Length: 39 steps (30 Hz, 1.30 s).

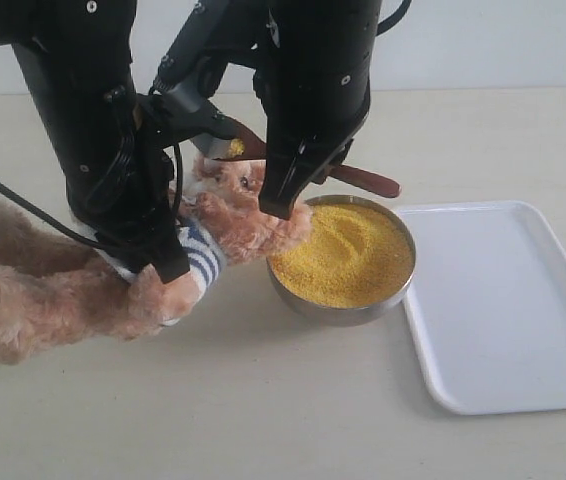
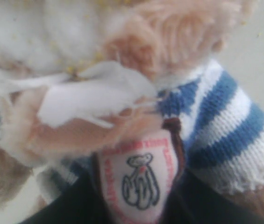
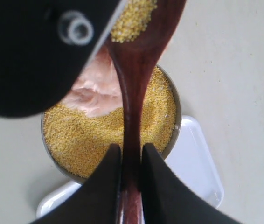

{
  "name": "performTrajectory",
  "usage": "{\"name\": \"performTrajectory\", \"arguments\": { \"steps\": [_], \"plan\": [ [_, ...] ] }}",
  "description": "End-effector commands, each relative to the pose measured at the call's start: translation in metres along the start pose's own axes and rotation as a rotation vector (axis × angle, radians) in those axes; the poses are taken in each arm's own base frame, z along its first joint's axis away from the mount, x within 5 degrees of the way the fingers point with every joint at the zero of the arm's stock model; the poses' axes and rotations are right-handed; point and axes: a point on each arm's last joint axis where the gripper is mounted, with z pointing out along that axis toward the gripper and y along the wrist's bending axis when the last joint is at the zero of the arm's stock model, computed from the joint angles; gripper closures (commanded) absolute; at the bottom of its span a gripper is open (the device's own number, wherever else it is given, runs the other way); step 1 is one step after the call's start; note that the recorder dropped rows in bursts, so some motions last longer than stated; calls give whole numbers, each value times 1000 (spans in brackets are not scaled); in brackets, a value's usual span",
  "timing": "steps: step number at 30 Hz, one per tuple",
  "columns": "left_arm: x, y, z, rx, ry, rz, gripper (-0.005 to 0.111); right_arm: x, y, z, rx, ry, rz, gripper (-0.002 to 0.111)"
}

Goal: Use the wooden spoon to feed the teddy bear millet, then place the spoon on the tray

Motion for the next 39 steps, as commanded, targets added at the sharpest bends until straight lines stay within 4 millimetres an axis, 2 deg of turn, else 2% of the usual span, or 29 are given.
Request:
{"name": "performTrajectory", "arguments": {
  "steps": [1,10,16,22,39],
  "plan": [
    [1,0,-2,4,-13,-10,103,1,-2,-2,21,5,-18,109],
    [0,0,-2,4,-17,-10,103,-5,8,-6,61,5,-66,109],
    [0,0,-2,8,-18,-12,103,-5,7,-6,66,-4,-57,109],
    [0,-2,-2,27,-22,-7,103,-11,10,11,58,17,-67,109],
    [0,-2,-2,27,-22,-3,103,-16,9,11,98,-22,-85,109]
  ]
}}
